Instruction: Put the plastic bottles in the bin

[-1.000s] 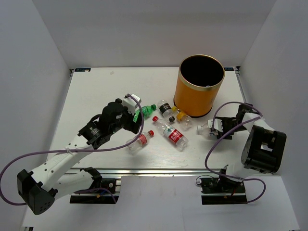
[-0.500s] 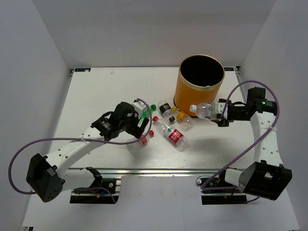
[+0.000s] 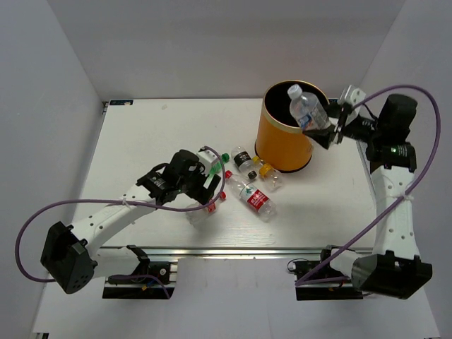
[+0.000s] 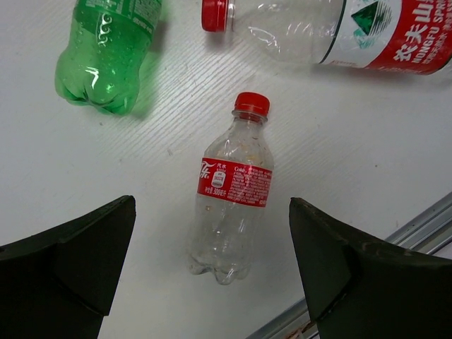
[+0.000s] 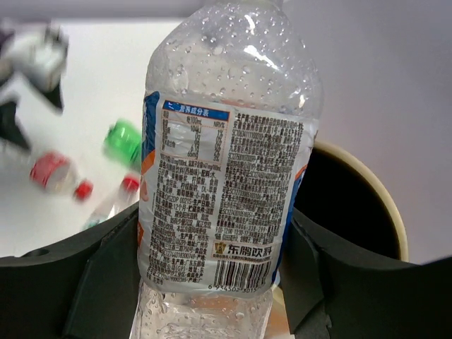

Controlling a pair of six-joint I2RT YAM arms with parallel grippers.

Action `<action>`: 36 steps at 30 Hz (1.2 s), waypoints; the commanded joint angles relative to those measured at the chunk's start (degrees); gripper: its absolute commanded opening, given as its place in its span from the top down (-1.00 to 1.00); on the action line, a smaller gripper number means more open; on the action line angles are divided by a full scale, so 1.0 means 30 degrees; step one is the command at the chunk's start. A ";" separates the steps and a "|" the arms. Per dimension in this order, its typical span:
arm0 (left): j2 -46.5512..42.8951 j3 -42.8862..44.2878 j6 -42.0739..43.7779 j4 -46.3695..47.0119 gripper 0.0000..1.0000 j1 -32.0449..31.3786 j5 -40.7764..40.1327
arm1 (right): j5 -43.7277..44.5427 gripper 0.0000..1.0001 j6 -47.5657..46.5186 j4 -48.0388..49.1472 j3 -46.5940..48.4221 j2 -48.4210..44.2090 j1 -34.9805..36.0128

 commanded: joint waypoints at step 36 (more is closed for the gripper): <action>0.4853 0.0615 -0.0267 -0.1588 -0.98 -0.0257 0.0440 | 0.5894 -0.81 0.5459 0.1064 0.5294 0.6736 0.2472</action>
